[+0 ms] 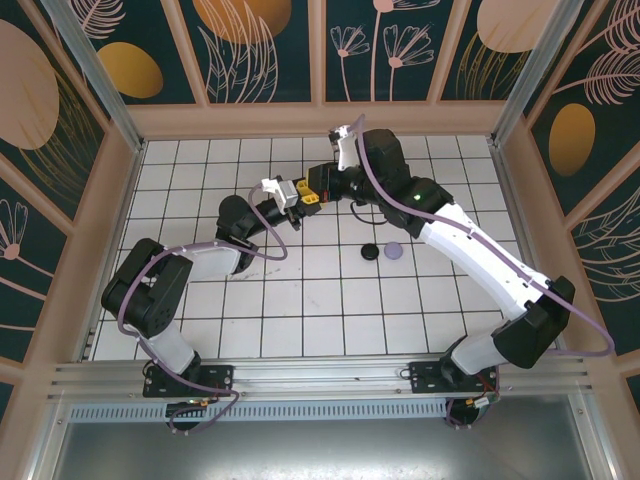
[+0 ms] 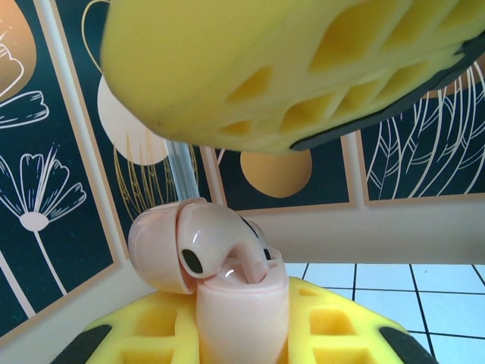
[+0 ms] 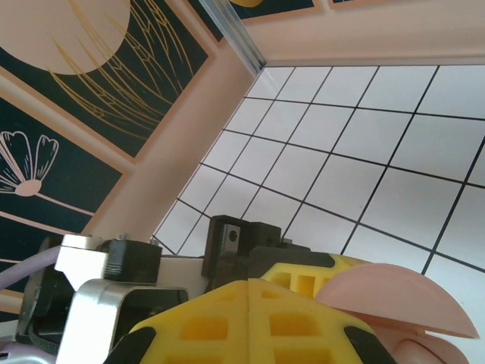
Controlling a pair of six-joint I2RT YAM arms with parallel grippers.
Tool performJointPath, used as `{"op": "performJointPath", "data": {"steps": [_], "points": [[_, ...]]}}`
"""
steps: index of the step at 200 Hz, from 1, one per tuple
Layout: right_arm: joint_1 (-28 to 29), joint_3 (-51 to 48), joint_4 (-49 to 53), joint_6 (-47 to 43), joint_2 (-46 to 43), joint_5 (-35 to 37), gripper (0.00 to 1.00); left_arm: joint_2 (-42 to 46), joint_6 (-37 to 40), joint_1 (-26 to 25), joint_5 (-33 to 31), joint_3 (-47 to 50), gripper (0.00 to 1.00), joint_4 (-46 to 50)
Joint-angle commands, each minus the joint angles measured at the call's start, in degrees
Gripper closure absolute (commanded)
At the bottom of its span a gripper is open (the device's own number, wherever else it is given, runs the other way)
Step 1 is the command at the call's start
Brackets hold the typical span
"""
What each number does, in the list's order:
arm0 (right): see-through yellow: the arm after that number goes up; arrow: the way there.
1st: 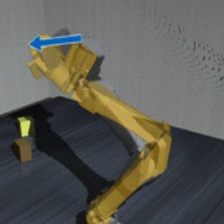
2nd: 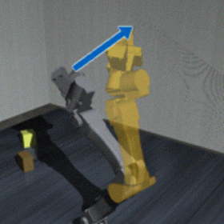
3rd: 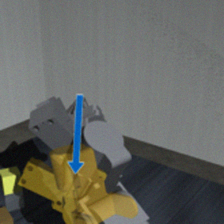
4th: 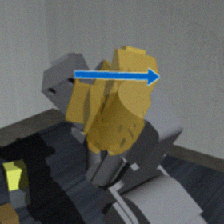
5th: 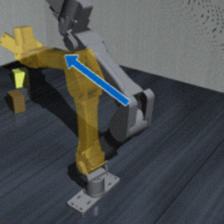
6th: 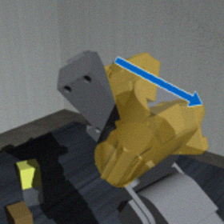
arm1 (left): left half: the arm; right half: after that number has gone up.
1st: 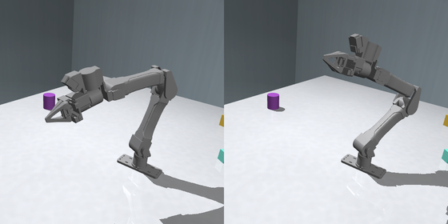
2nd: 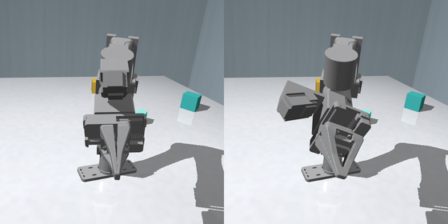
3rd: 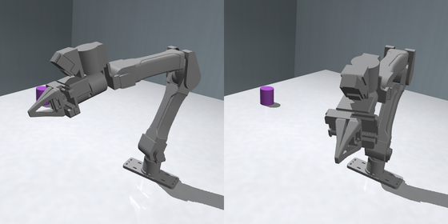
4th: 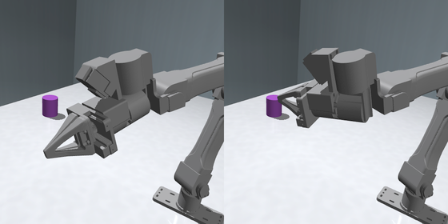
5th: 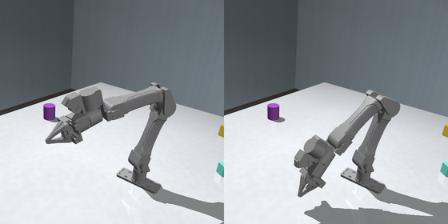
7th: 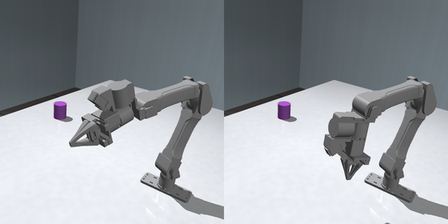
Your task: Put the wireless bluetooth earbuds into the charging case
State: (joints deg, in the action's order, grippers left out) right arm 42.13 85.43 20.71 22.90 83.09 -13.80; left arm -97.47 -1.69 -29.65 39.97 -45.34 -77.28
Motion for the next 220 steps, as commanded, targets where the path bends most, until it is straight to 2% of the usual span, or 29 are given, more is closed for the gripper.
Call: {"op": "performJointPath", "data": {"steps": [1,94,154,182,220], "points": [[-1.0,-1.7,-0.9,0.3,0.3,-0.2,0.93,-0.4,0.6,-0.2,0.5,-1.7,1.0,-0.9],[-2.1,-5.0,-0.2,1.0,-2.9,-0.6,0.94,-0.2,1.3,-0.2,-0.2,-1.8,1.0,-0.6],[-2.2,-6.8,-4.8,1.3,-5.2,-5.9,0.91,-0.4,1.0,-0.2,-0.2,-2.1,1.0,-0.8],[-3.0,-4.9,-5.2,0.8,-6.8,-3.8,0.9,-2.0,0.8,-0.2,-0.3,-1.9,1.0,-1.3],[-7.5,1.4,-0.6,0.1,-4.9,-2.4,0.9,-2.9,0.4,-0.3,0.5,-1.8,1.0,-1.7]]}}
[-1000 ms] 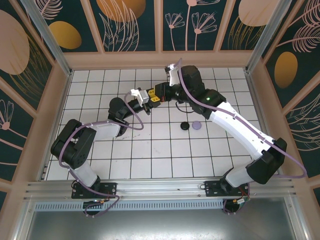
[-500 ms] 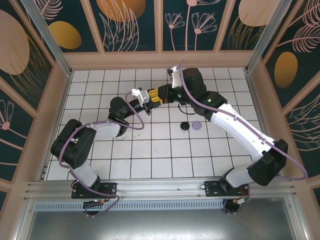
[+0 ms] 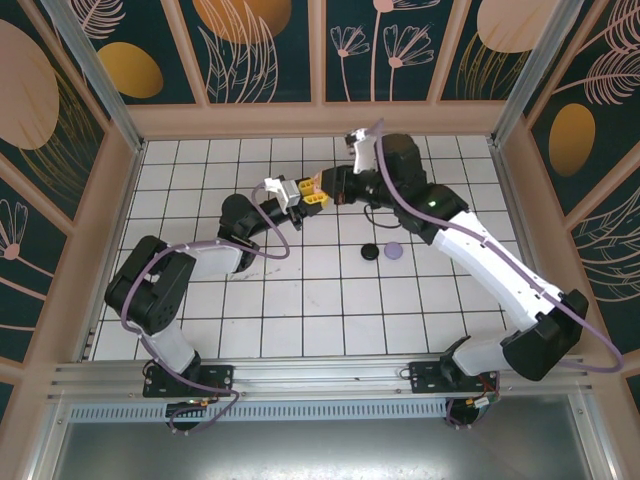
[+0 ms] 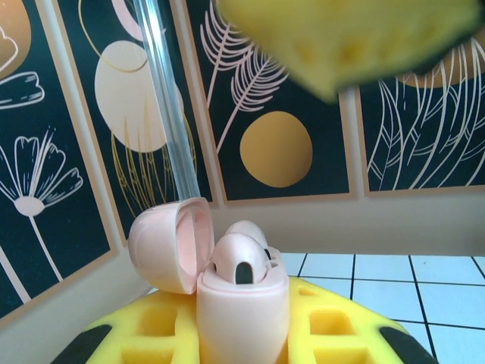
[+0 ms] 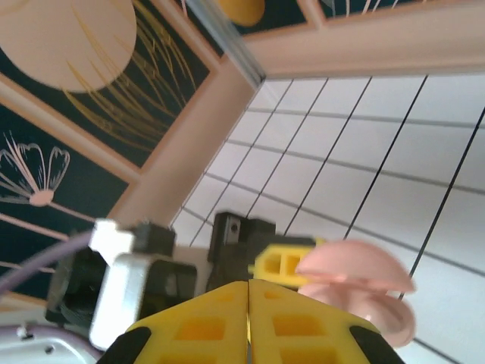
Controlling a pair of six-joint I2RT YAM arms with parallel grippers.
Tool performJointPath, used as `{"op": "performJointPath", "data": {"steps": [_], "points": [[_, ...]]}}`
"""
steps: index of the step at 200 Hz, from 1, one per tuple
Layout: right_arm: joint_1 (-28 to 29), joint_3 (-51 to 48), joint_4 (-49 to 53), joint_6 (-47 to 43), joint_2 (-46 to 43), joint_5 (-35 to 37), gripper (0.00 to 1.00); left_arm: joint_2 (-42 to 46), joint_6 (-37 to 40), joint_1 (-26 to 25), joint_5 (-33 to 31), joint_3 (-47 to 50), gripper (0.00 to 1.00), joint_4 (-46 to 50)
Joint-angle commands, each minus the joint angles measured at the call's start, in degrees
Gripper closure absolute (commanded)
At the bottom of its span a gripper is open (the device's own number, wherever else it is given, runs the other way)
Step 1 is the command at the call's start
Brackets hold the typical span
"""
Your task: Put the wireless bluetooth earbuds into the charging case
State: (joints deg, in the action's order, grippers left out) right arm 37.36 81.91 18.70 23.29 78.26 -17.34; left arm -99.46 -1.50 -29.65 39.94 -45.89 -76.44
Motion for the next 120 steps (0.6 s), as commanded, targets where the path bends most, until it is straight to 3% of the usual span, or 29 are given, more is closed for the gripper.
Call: {"op": "performJointPath", "data": {"steps": [1,80,120], "points": [[-2.9,5.1,1.5,-0.3,0.0,1.2,0.9,-0.9,0.2,-0.3,0.5,-1.3,1.0,-2.5],[-5.7,17.0,12.3,-2.6,15.9,-0.9,0.94,-0.9,0.2,-0.2,2.0,-1.5,1.0,-3.5],[-4.5,14.5,14.5,-3.4,14.3,-2.3,0.97,-1.3,-0.3,-0.2,0.8,-2.5,1.0,-1.9]]}}
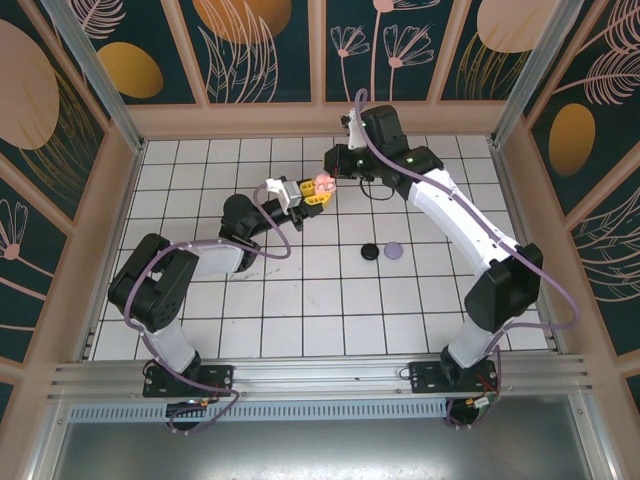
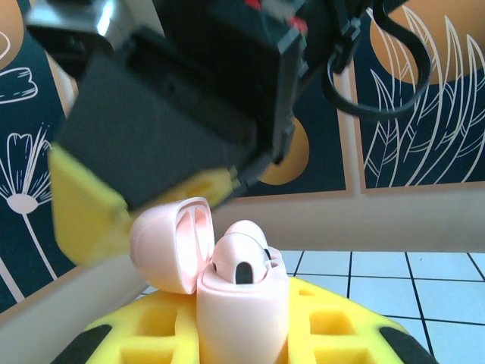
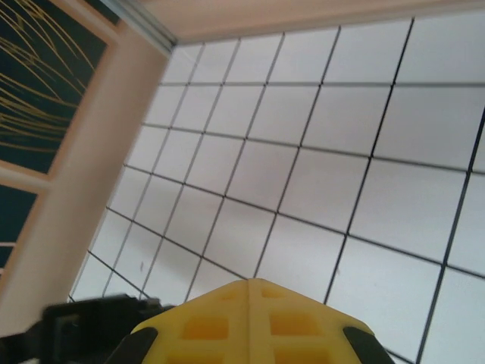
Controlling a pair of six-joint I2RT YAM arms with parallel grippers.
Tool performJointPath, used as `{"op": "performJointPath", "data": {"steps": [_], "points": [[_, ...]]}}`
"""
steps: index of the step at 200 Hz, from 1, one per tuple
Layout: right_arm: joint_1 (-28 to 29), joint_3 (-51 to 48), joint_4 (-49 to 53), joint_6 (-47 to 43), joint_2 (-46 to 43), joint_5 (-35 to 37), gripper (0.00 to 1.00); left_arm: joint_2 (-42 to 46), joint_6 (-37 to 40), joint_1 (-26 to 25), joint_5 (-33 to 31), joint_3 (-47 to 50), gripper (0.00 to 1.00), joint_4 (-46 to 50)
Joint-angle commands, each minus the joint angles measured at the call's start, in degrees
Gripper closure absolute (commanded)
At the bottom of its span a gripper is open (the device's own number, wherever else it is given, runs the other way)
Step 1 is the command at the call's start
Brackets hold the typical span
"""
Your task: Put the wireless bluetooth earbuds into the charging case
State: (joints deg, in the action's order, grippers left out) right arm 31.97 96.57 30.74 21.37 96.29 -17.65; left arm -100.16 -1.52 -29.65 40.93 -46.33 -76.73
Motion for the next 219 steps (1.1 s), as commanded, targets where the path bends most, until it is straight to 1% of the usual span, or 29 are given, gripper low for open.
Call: {"op": "performJointPath", "data": {"steps": [1,27,51,62,65,71,79,93,115,134,143,163,174,186,202,219], "points": [[1.0,-0.4,2.5,-1.5,-4.0,-2.0,0.97,-0.6,-0.3,-0.2,-0.3,-2.1,1.0,-1.6],[1.6,-7.2,2.1,-0.8,-10.1,-2.0,0.99,-1.1,-1.2,-0.2,-1.7,-3.3,1.0,-0.3],[0.2,-12.6,0.1,2.0,-16.7,2.6,0.98,-1.4,-3.2,-0.3,-2.7,-4.3,1.0,1.5],[-0.3,-14.2,-1.2,4.1,-19.3,5.5,0.96,-1.4,-4.8,-0.2,-3.2,-4.4,1.0,2.5],[-2.0,-14.7,-1.5,4.5,-20.0,6.2,0.95,-1.4,-5.6,-0.2,-3.5,-4.4,1.0,2.8],[-3.1,-15.9,-2.3,5.2,-21.3,7.4,0.94,-1.4,-7.0,-0.2,-4.0,-4.7,1.0,4.1],[-4.4,-17.3,-3.2,6.4,-22.8,8.1,0.9,-1.3,-8.8,-0.2,-4.7,-5.3,1.0,7.5],[-6.5,-20.1,-4.4,7.7,-24.8,8.6,0.86,-1.6,-12.7,-0.2,-6.0,-6.5,1.0,14.2],[-7.6,-25.2,-5.8,8.6,-26.9,10.8,0.78,-3.3,-21.7,-0.2,-8.6,-8.3,1.0,26.6],[-7.8,-29.4,-6.7,8.8,-27.9,12.8,0.78,-5.9,-28.9,-0.2,-8.1,-8.8,1.0,34.6],[-7.7,-31.3,-7.2,8.9,-28.2,13.6,0.77,-6.9,-32.2,-0.2,-8.2,-7.8,1.0,36.3],[-7.8,-34.4,-8.1,9.1,-28.6,14.6,0.74,-7.6,-38.5,-0.3,-6.7,-3.5,1.0,34.7],[-7.9,-35.4,-8.4,9.1,-28.7,14.9,0.72,-7.4,-40.2,-0.3,-7.8,-1.7,1.0,35.6],[-7.9,-36.2,-8.9,9.1,-28.8,15.4,0.67,-7.0,-41.1,-0.3,-8.7,-0.4,1.0,37.0],[-8.1,-36.7,-9.4,9.0,-28.6,15.6,0.65,-7.3,-42.4,-0.3,-10.5,0.0,0.91,39.7],[-8.4,-36.3,-9.5,8.9,-28.6,15.5,0.61,-9.4,-42.1,-0.3,-10.9,-1.6,0.87,43.8]]}}
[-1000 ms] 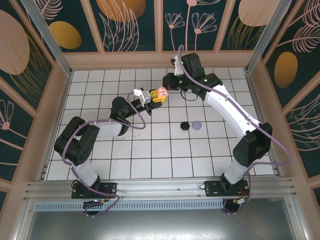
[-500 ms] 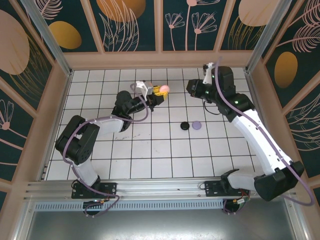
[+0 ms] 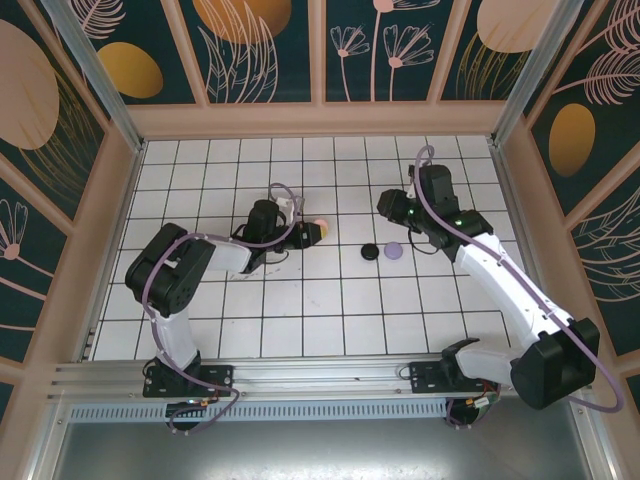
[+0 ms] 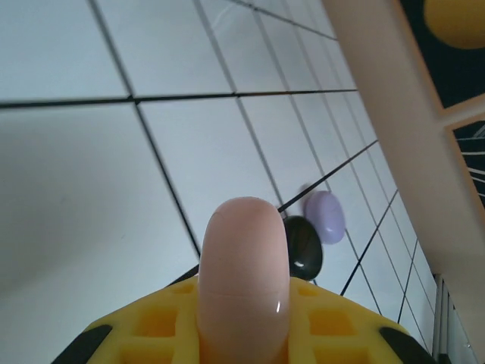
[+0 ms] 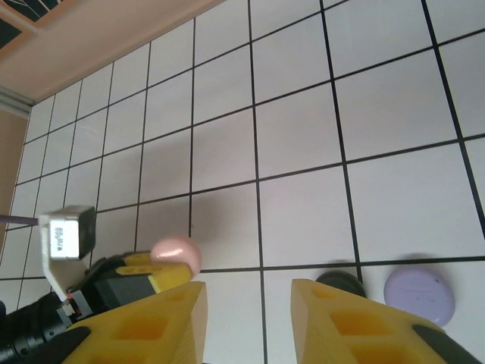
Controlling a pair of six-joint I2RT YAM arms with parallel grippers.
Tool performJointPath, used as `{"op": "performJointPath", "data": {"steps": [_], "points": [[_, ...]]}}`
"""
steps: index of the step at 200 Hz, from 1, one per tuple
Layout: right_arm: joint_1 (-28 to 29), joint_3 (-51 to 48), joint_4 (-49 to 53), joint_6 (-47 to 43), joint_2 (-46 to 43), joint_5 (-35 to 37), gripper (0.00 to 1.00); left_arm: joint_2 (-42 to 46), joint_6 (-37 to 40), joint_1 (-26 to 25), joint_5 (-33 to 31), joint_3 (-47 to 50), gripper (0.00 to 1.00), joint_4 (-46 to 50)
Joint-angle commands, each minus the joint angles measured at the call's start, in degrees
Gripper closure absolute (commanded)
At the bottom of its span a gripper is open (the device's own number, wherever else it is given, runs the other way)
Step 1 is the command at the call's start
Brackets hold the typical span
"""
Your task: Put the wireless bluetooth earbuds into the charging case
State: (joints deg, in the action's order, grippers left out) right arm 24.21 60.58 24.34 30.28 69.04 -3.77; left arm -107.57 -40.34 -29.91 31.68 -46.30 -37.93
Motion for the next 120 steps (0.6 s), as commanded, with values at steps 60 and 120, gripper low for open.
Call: {"op": "performJointPath", "data": {"steps": [60,120], "points": [[-2.0,2.8,-0.7,-1.4,-2.1,1.9,0.46,-7.3,-2.4,0.1,-2.9,-4.7,0.57,11.0],[-7.0,3.8,2.2,-4.4,-4.6,3.3,0.01,5.7,6.5,5.3,-12.5,-5.7,0.01,27.2]]}}
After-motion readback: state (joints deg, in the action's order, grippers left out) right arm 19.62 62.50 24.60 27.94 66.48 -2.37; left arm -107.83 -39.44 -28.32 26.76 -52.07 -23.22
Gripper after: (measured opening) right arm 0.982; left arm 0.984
